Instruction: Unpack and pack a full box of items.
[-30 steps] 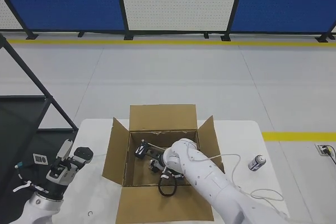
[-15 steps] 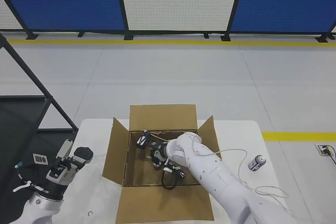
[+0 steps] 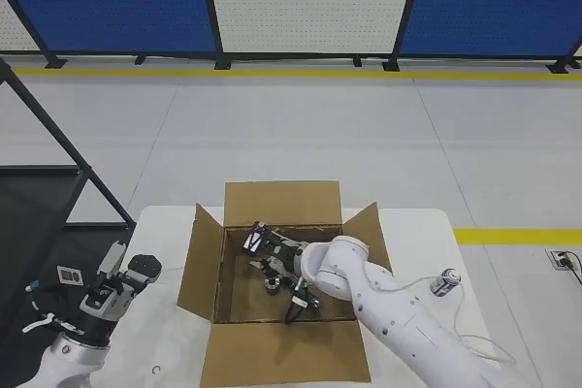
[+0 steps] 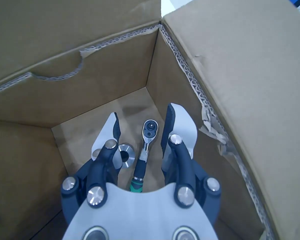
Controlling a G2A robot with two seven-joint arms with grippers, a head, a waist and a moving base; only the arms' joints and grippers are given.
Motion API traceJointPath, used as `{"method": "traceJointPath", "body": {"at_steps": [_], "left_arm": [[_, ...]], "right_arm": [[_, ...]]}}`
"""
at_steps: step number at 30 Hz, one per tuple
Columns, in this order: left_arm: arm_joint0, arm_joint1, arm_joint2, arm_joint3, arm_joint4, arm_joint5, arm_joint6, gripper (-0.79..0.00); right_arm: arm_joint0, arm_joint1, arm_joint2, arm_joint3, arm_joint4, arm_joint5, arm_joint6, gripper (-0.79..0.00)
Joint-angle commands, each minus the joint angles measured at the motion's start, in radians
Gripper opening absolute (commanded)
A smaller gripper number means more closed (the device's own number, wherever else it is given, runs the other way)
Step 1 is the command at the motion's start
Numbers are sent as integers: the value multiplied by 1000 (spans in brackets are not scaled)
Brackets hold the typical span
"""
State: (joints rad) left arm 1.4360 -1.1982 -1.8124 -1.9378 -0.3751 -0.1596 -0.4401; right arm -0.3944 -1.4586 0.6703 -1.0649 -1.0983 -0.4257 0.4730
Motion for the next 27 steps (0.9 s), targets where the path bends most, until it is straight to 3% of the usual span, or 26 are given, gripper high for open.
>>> {"method": "traceJointPath", "body": {"at_steps": [1,4,6,7,20,27], "left_arm": [[0,0,0,0,0,0,0,0],[0,0,0,0,0,0,0,0],[0,0,0,0,0,0,0,0],[0,0,0,0,0,0,0,0],[0,0,0,0,0,0,0,0],[0,0,0,0,0,0,0,0]], "right_arm": [[-104,47,84,-202,-40,16,62,-437],[-266,104,209,-450,-94,16,137,-406],[-320,118,250,-521,-103,15,148,-71],[-342,123,267,-546,-106,22,158,0],[-358,125,272,-556,-97,28,162,0],[-405,132,335,-644,-32,-17,-2,0]]}}
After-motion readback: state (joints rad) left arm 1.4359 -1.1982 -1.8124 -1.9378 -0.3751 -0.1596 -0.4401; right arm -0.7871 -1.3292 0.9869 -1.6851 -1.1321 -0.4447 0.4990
